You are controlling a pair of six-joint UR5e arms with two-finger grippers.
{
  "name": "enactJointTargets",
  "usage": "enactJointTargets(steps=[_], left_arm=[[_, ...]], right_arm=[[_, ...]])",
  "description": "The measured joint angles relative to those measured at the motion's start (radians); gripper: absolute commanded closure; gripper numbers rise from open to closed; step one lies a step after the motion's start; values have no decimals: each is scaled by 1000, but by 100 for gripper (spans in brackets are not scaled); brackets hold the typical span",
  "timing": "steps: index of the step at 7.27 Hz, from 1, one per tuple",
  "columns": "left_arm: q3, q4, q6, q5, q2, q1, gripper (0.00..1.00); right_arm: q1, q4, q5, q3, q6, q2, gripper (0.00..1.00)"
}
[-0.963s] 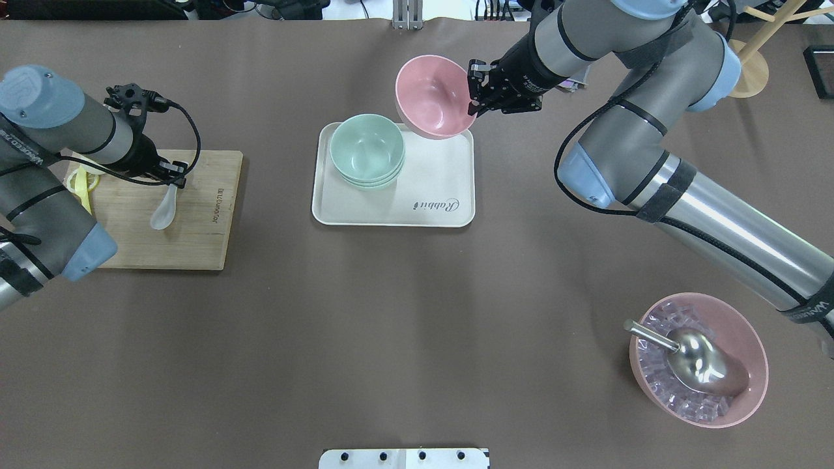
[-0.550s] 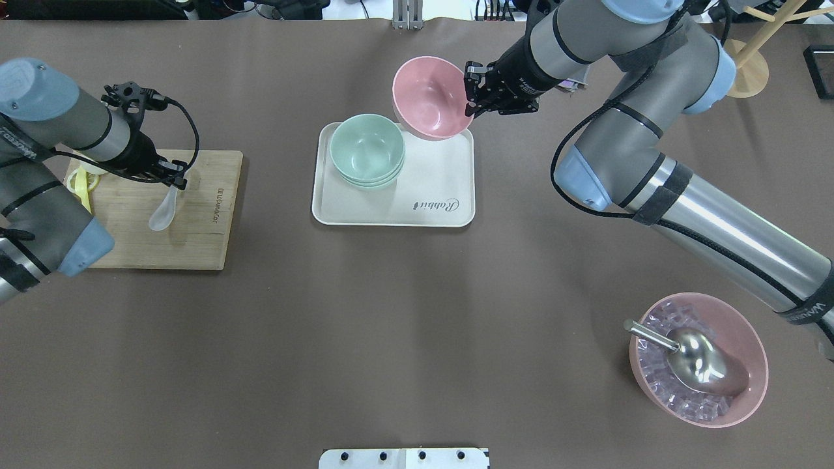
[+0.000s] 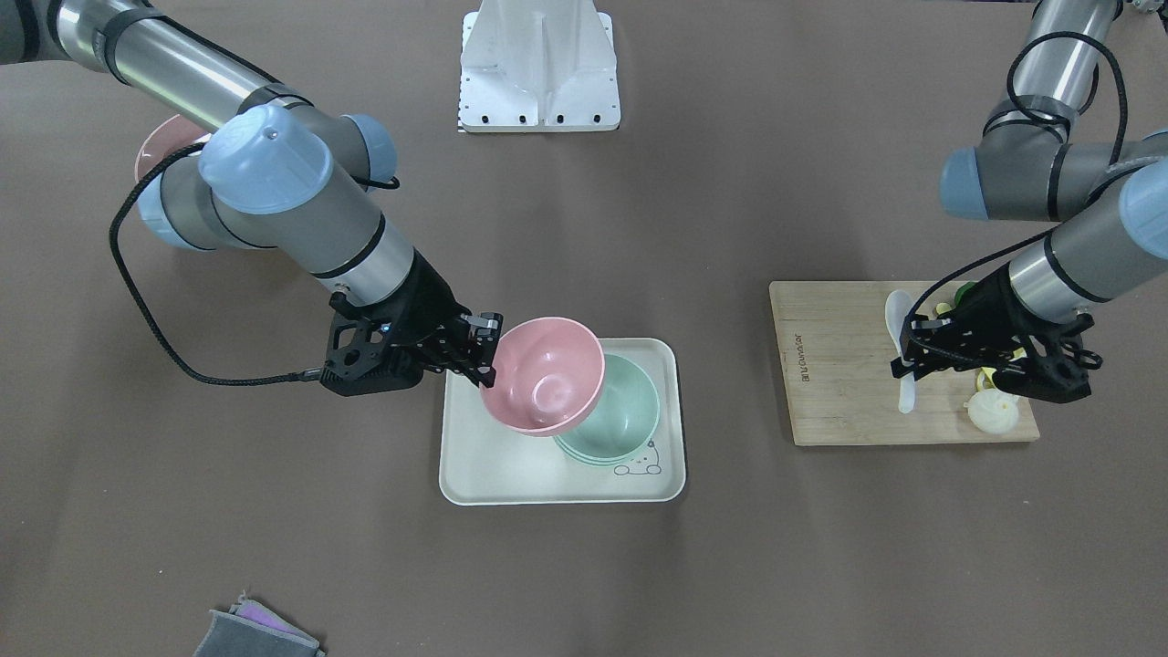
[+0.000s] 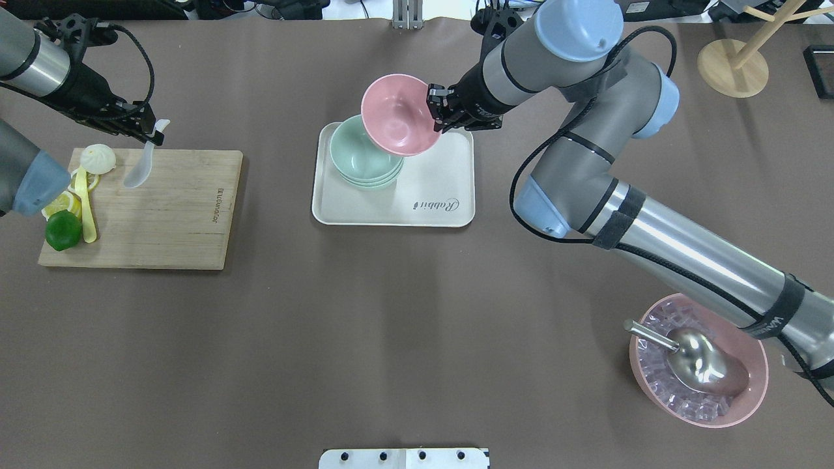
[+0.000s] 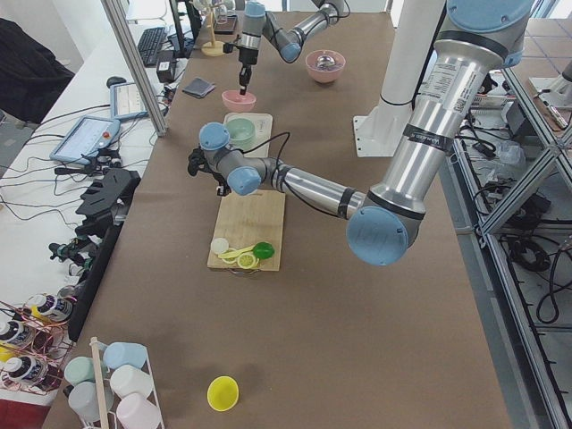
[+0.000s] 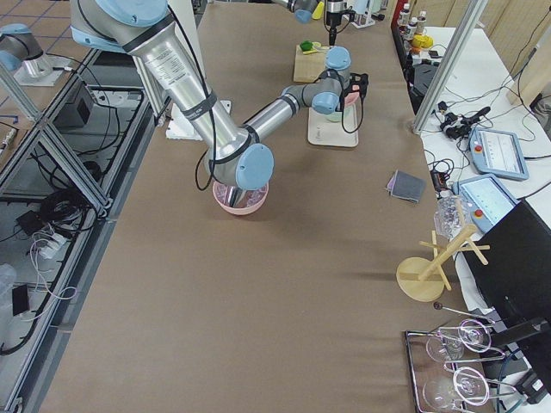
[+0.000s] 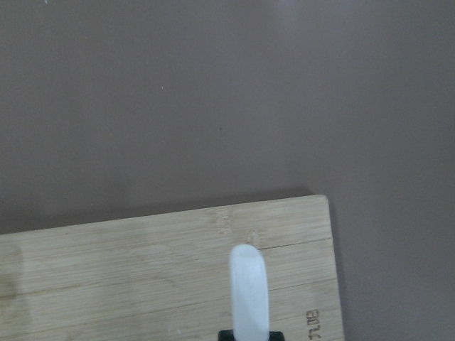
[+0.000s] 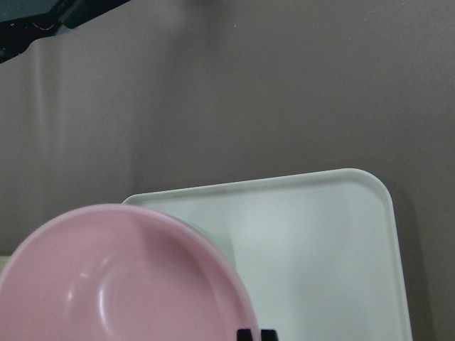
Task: Stack pink bowl on green and place spoon
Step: 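Lower the pink bowl onto the green bowl while the left grasps the spoon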
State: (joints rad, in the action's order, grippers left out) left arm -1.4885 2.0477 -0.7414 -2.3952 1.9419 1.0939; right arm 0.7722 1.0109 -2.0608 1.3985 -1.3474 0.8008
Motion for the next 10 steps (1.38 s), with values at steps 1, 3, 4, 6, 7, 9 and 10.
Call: enactJointTargets(steps=[1,3,4,6,7,9,10], left_arm=[[1,0,-1,-6,6,4,100],[3,-1,0,-9,10,4,100],[5,-1,0,-8,11,4,100],[10,-1,2,-7,11,4,100],[11,-1,2,-6,11,4,100],[11,-1,2,-6,11,4,100],[11,-1,2,-6,11,4,100]], right_arm=[[-24,0,38,-27,-6,-30,100],[-61,-41,89,-88,-22,-76,100],[-71,-99,105,-130,-43,-88,100],[-75,-149,116,-163,-78,-96,100],[-75,-153,116,-165,-84,-96,100],[-74,-156,113,-161,-87,-94,100],[-73,-157,109,-158,-88,-91,100]])
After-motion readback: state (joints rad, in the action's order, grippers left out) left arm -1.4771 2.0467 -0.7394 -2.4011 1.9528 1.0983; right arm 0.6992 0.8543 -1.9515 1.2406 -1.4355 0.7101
